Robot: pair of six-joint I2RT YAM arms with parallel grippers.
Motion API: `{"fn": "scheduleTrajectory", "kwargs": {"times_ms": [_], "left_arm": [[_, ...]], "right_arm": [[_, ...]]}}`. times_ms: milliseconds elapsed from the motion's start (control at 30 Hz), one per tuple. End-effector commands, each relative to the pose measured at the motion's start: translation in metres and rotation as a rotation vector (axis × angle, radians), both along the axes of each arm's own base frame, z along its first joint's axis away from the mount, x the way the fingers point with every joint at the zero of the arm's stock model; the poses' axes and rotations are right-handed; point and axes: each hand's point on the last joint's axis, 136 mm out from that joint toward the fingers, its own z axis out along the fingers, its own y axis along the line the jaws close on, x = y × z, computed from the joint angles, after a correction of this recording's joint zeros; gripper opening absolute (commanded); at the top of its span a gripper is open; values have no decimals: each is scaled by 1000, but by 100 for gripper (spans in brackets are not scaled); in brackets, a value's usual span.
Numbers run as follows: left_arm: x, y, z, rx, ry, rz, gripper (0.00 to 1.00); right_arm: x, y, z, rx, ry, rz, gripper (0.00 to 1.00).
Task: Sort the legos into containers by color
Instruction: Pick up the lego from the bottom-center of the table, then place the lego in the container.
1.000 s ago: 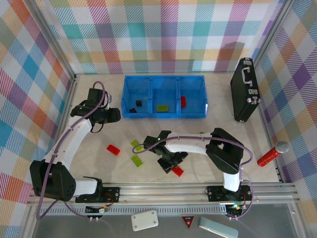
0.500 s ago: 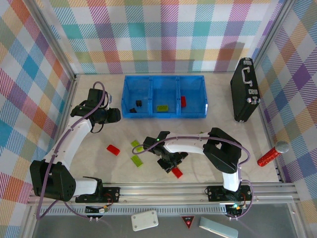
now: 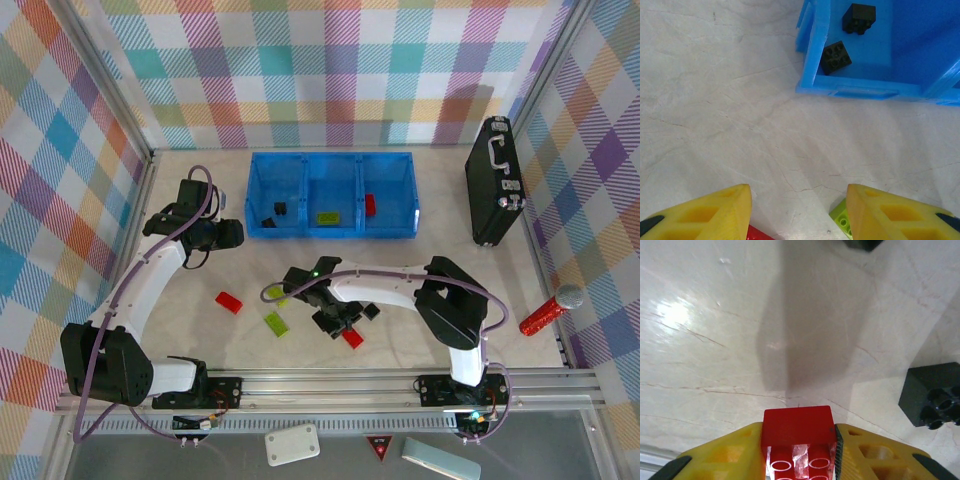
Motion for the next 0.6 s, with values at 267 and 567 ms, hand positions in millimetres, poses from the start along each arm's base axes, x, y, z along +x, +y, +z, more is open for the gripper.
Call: {"fn": "scheduleTrajectory", "kwargs": {"times_ms": [267,567], "left_arm": [[1,2,2,-8,-16,-12,53],[1,1,1,-8,-14,-15,53]], "right_arm": [[48,3,48,124,5,-123,38],[119,-32,77,206,-52,-282,38]]}}
